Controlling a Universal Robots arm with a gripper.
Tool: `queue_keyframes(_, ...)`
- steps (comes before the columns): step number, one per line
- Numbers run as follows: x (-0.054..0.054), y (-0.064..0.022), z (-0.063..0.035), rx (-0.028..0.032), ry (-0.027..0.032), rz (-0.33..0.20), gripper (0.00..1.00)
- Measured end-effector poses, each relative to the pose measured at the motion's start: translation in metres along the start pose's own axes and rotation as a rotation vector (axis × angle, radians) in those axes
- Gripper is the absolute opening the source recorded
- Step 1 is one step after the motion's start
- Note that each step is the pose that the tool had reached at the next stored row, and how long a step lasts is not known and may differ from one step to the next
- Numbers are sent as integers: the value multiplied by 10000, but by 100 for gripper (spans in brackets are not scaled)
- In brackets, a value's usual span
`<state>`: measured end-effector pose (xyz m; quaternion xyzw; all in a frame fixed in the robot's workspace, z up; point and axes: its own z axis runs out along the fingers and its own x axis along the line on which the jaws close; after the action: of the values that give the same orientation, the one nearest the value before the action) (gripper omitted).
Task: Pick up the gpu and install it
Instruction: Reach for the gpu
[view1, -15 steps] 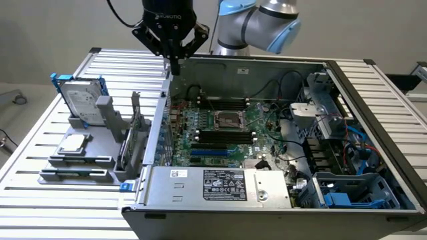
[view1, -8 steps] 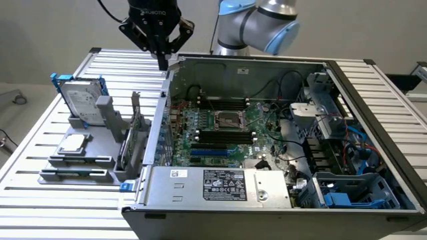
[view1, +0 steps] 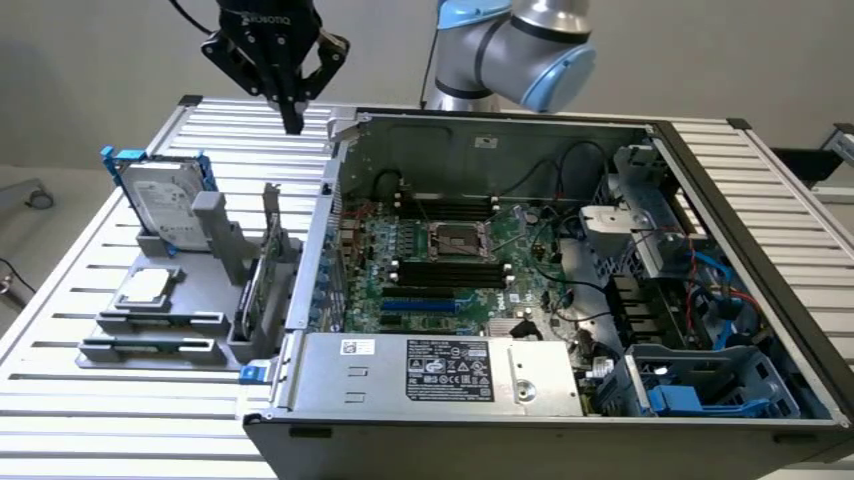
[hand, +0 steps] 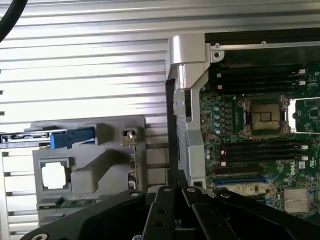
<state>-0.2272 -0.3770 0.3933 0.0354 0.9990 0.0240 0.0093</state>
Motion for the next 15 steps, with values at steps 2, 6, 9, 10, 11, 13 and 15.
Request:
queue_keyframes(2, 94, 15, 5, 1, 2, 0, 11)
queue_keyframes(6, 277, 30, 19, 2, 17, 1, 11)
queue_keyframes(9, 414, 34, 27, 7, 81, 3, 11)
queue_keyframes(10, 459, 32, 30, 9, 123, 5, 11)
queue_keyframes(11, 504, 29, 34, 12, 166, 8, 11)
queue_keyframes(13, 582, 24, 37, 23, 302, 14, 11)
queue_keyframes(15, 627, 20, 41, 32, 462, 20, 11)
